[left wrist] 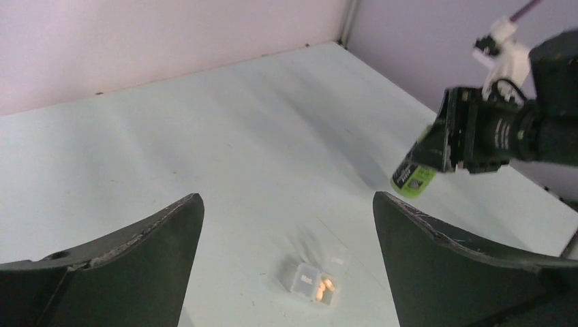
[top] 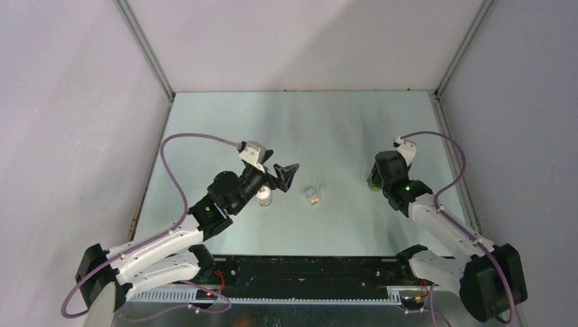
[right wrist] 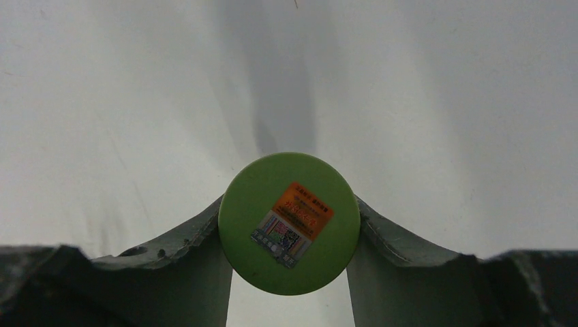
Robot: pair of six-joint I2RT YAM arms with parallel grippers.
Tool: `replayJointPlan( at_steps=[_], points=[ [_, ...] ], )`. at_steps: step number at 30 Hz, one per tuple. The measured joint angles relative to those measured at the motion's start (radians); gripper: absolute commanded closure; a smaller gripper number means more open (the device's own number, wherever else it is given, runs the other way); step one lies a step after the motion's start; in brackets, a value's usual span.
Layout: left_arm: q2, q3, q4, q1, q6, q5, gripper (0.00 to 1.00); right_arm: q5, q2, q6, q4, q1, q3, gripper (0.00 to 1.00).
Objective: Sort the pills into containers
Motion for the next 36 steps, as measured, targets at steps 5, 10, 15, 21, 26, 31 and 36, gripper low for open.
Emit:
replayJointPlan(
  at_steps=[5, 10, 15, 21, 26, 31, 36],
  points=[
    [-0.090, -0.022, -0.020, 0.004, -0.024, -0.066, 0.01, -0.001, 0.095, -0.023, 0.081, -0.017, -0.026, 0.37],
    [-0.134, -0.037, -0.056, 0.007, -0.040, -0.103, 0.01, -0.004, 0.164, -0.042, 0.148, -0.018, -0.026, 0.11],
    [-0.166, -0.058, -0.089, 0.007, -0.064, -0.146, 0.01, -0.042, 0.159, -0.061, 0.150, -0.018, -0.026, 0.01],
    [-0.177, -0.047, -0.172, 0.014, -0.147, -0.227, 0.01, -0.128, 0.026, -0.094, 0.050, -0.018, 0.021, 0.07],
    [-0.137, 0.036, -0.303, 0.035, -0.204, -0.200, 0.01, -0.284, -0.111, -0.149, -0.015, -0.017, 0.096, 0.12],
    [-0.101, 0.043, -0.336, 0.037, -0.246, -0.124, 0.01, -0.383, -0.100, -0.172, -0.060, 0.068, 0.110, 0.13],
    [-0.025, 0.042, -0.348, 0.037, -0.309, -0.037, 0.06, -0.493, 0.008, -0.177, -0.034, 0.169, 0.097, 0.16]
  ],
)
